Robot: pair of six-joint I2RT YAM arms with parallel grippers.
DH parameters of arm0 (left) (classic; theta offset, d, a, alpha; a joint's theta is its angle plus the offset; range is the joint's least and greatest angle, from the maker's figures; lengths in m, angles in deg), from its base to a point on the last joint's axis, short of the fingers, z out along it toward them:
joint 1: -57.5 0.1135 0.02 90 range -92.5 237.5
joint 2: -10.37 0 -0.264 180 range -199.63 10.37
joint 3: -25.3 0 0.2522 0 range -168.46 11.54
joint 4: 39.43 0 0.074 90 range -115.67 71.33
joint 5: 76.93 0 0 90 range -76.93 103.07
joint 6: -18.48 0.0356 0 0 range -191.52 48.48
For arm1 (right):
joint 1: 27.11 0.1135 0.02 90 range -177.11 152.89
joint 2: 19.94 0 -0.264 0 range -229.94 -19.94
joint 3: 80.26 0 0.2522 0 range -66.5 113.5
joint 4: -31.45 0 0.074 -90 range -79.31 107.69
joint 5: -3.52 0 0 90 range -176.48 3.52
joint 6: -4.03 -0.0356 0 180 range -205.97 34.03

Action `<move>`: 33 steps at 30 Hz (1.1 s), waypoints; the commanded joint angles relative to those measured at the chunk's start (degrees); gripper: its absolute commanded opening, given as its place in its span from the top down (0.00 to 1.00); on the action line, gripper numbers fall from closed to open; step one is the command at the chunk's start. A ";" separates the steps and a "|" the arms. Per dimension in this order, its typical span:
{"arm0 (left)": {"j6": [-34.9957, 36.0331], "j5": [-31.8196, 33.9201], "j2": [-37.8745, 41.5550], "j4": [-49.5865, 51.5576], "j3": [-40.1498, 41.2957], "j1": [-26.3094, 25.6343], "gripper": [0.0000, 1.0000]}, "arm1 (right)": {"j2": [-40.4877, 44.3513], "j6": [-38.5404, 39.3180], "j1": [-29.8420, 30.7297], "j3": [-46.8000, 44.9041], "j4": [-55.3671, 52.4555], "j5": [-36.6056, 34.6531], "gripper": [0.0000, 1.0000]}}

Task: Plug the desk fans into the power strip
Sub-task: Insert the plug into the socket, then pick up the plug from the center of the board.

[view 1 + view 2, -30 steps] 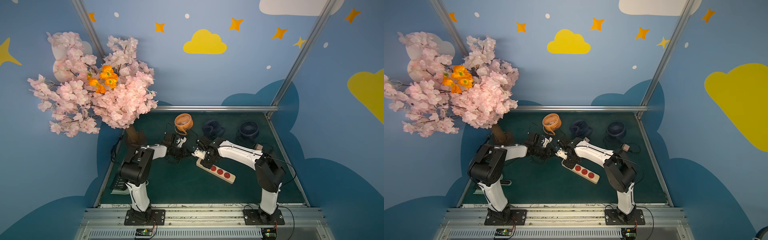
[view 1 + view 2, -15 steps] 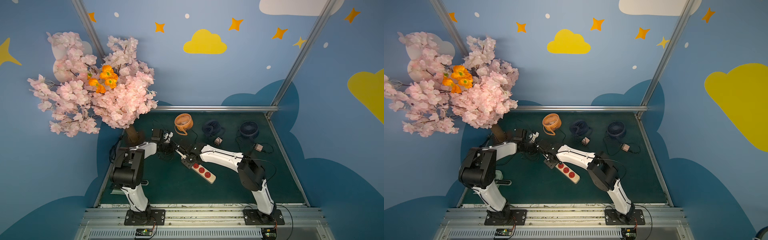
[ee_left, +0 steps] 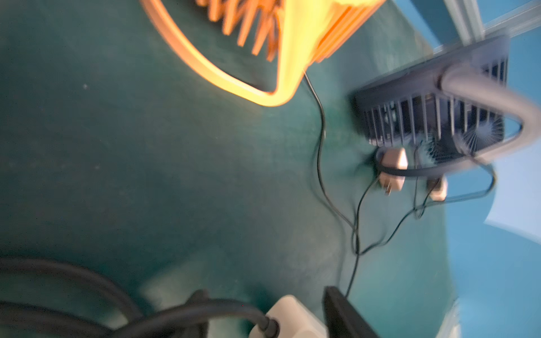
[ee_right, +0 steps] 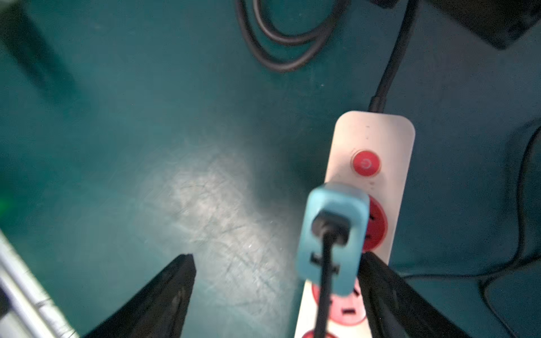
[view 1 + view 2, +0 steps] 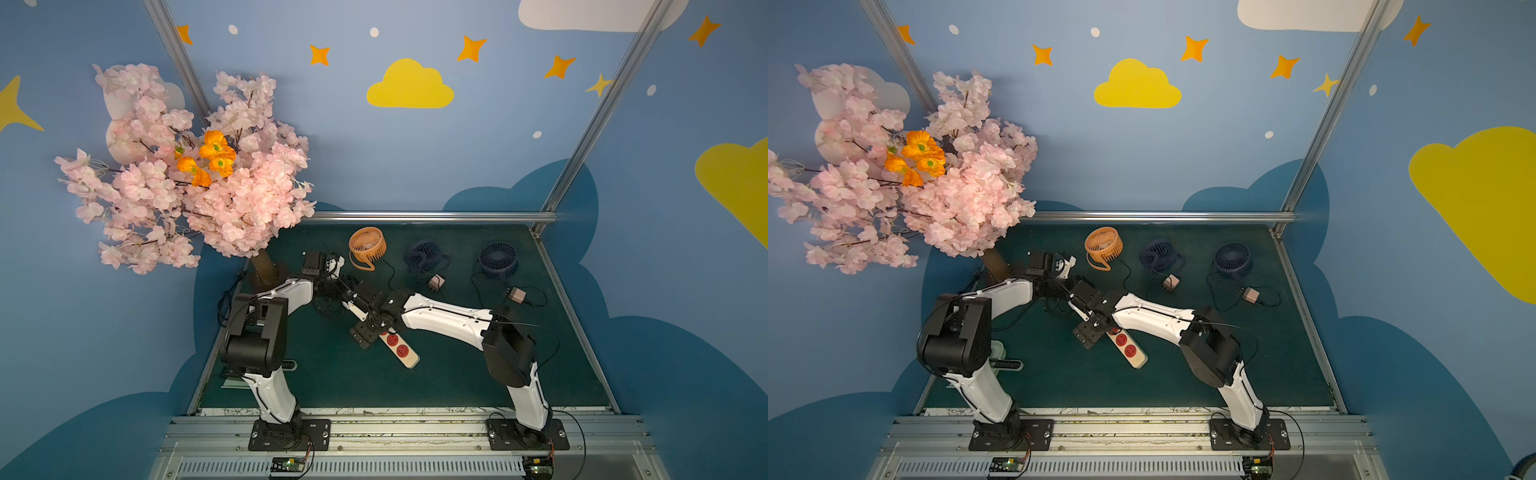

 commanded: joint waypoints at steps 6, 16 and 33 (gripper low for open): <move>1.25 2.09 12.04 -0.72 6.45 0.01 0.10 | 21.12 -1.65 0.17 -10.70 2.81 2.18 0.07; 7.22 7.73 32.45 -0.21 16.79 -7.60 0.08 | 36.30 -18.35 -21.46 -25.10 10.58 -9.79 0.17; 9.33 13.63 46.57 -0.61 21.34 -19.04 0.08 | 9.73 -4.86 -41.71 -13.71 11.97 5.96 0.54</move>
